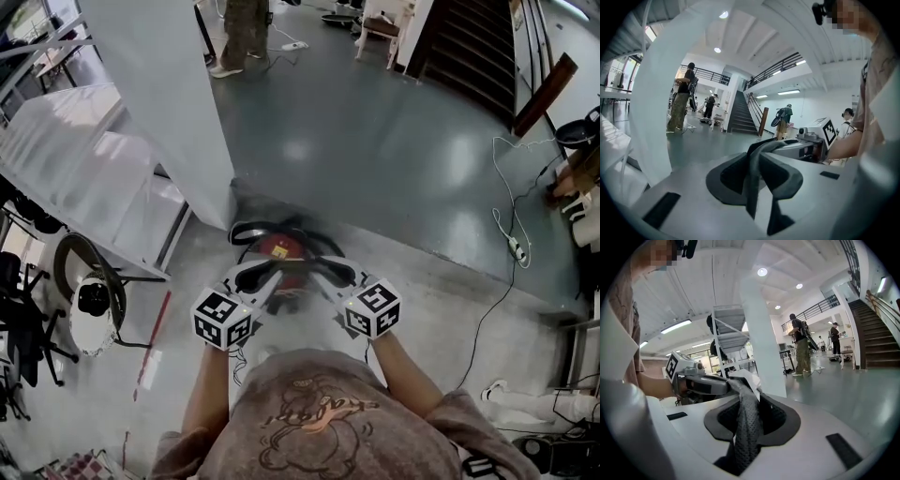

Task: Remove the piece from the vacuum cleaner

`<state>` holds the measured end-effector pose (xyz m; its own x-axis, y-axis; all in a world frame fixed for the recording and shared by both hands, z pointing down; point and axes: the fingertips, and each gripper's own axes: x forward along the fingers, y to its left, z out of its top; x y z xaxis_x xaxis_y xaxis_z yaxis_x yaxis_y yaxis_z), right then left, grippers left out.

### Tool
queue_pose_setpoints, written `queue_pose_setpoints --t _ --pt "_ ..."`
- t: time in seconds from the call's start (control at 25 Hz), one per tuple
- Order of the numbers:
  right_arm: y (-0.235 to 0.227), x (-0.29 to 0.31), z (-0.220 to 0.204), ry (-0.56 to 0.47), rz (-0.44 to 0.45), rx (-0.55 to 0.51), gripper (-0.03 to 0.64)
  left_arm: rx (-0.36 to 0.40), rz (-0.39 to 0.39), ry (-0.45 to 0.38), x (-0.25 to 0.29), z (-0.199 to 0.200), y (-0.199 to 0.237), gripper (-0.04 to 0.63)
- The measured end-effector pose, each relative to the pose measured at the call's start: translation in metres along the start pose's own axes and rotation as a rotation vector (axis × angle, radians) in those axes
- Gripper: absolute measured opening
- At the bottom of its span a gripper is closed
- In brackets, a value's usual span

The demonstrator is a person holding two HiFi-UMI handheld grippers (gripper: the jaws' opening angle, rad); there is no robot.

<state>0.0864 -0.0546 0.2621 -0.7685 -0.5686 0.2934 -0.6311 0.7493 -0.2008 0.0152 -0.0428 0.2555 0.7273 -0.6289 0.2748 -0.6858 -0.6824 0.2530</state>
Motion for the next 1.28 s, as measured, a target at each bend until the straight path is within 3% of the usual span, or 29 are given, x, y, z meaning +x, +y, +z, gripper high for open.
queue_pose_setpoints --t 0.28,1.28 --pt "-0.001 0.002 -0.028 0.036 -0.001 0.043 0.069 -0.04 0.02 0.024 0.004 -0.027 0.001 0.08" --pt "-0.002 0.004 -0.029 0.051 -0.01 0.046 0.066 -0.076 0.047 0.03 0.005 -0.028 0.002 0.08"
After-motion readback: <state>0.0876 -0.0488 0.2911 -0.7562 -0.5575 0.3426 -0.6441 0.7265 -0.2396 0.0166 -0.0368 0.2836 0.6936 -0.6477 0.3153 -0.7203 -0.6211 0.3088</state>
